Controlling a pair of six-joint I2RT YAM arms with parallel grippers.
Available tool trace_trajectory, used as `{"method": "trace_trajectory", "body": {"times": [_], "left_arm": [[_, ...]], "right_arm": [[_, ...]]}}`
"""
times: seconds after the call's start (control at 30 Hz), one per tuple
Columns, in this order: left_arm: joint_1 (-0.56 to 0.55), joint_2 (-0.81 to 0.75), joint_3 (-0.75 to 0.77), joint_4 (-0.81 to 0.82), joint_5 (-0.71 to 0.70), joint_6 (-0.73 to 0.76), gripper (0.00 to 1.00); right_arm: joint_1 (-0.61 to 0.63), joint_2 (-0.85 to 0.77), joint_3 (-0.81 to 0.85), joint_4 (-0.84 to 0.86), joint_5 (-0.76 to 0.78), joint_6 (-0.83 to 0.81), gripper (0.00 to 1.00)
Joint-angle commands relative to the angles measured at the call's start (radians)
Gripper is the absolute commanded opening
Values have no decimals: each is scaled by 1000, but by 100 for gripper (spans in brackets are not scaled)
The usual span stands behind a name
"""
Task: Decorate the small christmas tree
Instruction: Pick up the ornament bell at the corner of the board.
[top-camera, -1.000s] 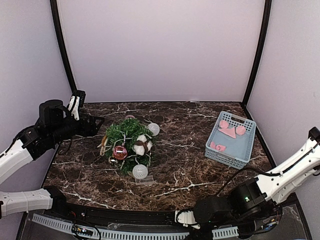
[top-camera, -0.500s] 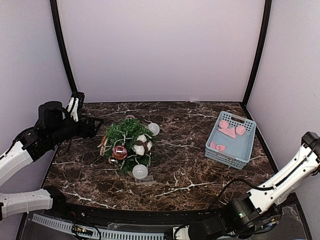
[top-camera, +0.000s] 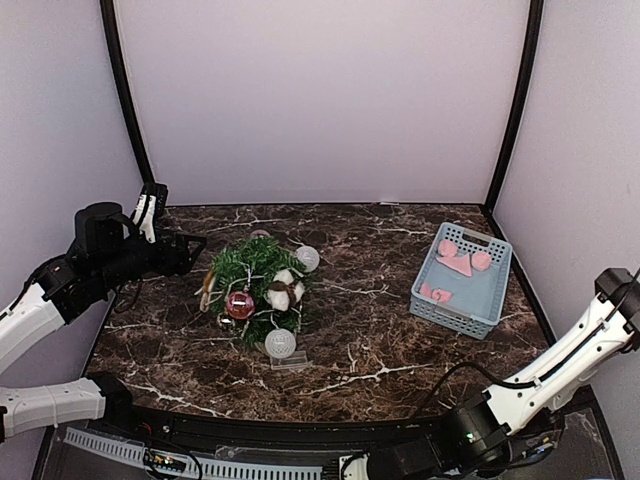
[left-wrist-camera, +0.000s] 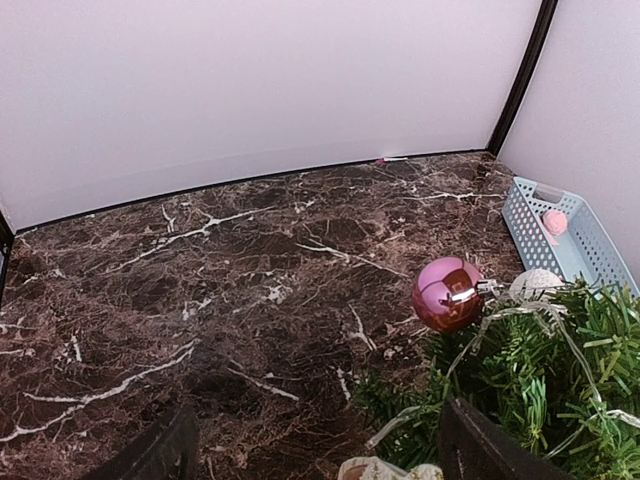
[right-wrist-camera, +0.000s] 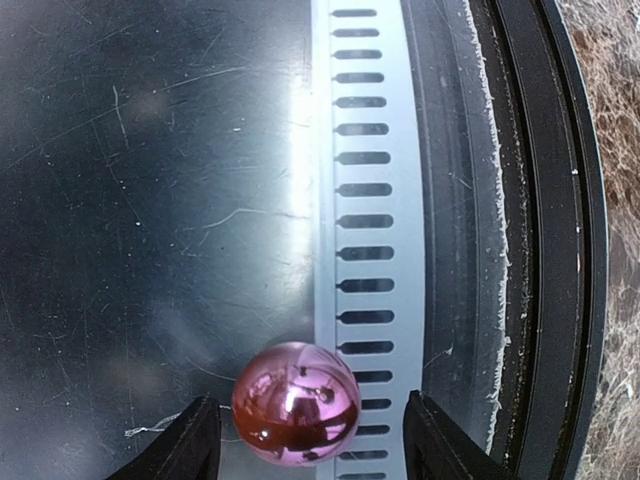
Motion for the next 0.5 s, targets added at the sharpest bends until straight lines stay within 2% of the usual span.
{"method": "trace_trajectory", "body": {"times": [0.0,0.47], "left_arm": [[5,-12,-17,16,7,3,85],[5,-27,-20,12,9,2,85]], "right_arm": [[8,12,32,35,-4,-39,63],[-17,32,35,38,-43,-61,47]]}}
